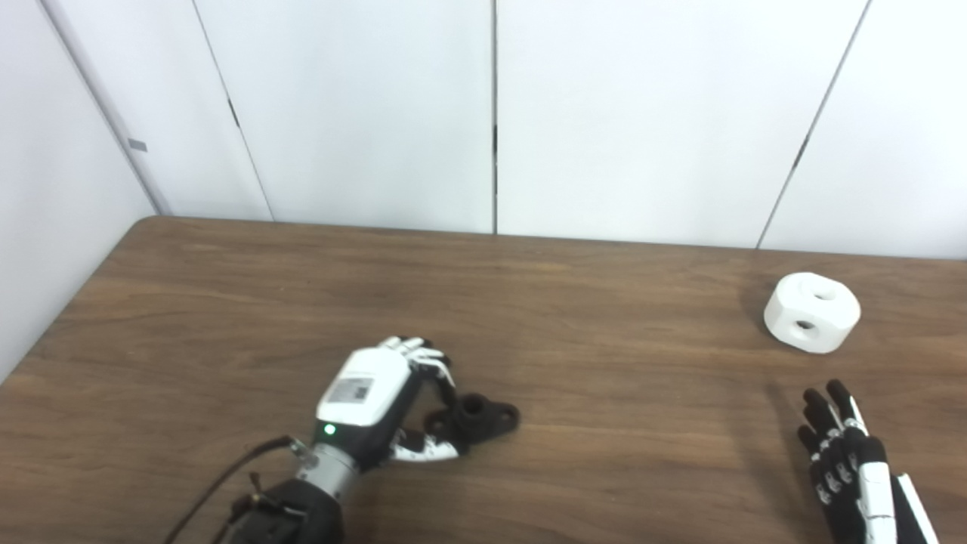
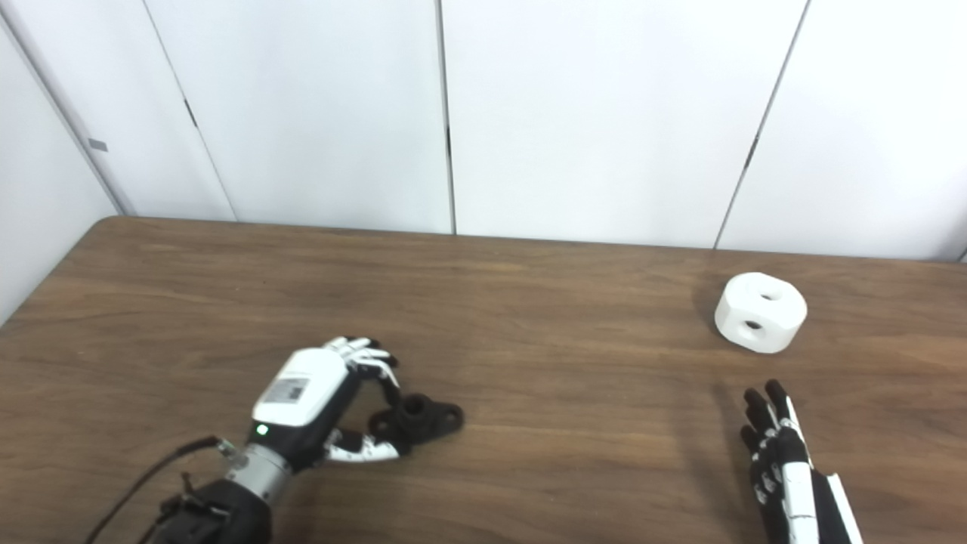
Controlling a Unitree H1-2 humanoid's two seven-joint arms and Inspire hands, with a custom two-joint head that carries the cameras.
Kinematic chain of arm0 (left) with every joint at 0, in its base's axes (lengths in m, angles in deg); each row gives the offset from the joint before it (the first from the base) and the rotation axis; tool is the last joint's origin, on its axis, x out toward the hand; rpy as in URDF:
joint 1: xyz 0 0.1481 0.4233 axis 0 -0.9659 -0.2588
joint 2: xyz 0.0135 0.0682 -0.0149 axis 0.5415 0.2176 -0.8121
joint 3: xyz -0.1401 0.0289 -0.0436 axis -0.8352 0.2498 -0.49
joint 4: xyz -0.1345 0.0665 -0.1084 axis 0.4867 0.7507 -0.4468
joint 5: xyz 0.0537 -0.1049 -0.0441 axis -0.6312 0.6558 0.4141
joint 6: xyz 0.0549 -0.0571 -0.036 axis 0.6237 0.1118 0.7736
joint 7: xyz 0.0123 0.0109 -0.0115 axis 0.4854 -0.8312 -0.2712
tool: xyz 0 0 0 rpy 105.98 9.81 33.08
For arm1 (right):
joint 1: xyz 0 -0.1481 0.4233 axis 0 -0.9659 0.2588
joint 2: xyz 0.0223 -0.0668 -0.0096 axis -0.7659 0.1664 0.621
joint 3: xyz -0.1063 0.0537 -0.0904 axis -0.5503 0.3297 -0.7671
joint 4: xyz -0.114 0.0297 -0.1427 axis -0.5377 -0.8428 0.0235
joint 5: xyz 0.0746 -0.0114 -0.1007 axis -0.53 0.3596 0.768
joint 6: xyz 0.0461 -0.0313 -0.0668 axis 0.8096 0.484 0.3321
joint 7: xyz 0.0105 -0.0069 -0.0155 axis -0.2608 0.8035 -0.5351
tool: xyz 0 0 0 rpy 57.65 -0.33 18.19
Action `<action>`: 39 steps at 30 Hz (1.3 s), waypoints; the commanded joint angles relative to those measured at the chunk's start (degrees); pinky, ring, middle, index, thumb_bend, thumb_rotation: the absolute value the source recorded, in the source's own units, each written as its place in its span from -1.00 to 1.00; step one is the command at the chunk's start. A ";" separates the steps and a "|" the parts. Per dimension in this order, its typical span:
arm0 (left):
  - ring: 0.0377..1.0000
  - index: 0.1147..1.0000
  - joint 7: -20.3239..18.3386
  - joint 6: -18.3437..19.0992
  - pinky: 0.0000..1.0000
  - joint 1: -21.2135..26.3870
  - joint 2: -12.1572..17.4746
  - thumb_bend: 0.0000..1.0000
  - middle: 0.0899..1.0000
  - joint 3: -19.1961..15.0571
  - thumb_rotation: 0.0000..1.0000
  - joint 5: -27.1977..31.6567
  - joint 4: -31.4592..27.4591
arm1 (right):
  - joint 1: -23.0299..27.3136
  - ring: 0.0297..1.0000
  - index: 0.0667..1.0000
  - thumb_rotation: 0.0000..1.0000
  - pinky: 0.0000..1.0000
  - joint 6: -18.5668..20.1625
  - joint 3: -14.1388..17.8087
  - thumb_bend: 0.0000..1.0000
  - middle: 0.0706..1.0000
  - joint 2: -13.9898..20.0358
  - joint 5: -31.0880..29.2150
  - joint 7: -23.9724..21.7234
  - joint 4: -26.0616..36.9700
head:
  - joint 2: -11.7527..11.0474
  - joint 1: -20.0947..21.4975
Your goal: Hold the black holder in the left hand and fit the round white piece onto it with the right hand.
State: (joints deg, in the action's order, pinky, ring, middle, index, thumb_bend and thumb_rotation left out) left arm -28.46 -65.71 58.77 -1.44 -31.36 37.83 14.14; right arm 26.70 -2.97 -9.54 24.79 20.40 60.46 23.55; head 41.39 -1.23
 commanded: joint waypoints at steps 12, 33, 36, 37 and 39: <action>0.75 -0.16 0.36 -3.86 0.80 -3.59 -5.32 0.04 0.51 3.77 -0.88 -4.54 0.33 | -0.99 0.99 0.97 0.88 1.00 1.91 -0.35 0.23 0.91 -0.68 -0.28 0.82 3.76 | 2.04 1.54; 0.78 -0.16 0.35 -3.55 0.82 -6.81 -6.00 0.04 0.54 3.43 -0.88 -8.37 -0.90 | 1.01 0.86 0.74 0.04 0.92 3.15 3.67 0.20 0.79 0.15 5.87 6.14 7.93 | 0.05 8.17; 0.77 -0.16 0.55 -3.91 0.82 -6.96 -5.90 0.04 0.54 3.19 -0.88 -8.01 -0.88 | 2.80 0.86 0.70 -0.10 0.88 6.71 4.02 0.25 0.77 1.06 10.19 7.97 10.48 | -0.26 9.45; 0.77 -0.16 0.45 -3.95 0.82 -7.05 -5.90 0.04 0.54 3.07 -0.88 -7.73 -0.94 | 3.74 0.87 0.72 -0.10 0.90 8.05 3.99 0.28 0.77 1.93 12.96 8.49 11.20 | -0.35 9.75; 0.78 -0.16 0.36 -4.18 0.85 -7.19 -5.78 0.04 0.55 2.76 -0.89 -7.05 -0.92 | 5.63 0.88 0.75 -0.09 0.92 9.74 4.06 0.32 0.77 3.40 16.26 8.75 11.87 | -0.81 11.32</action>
State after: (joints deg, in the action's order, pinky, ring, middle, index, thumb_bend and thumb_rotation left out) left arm -26.63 -68.80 52.57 -8.05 -29.01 30.99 13.08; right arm 30.16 6.54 -6.00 26.31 34.55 68.72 32.81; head 40.52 10.01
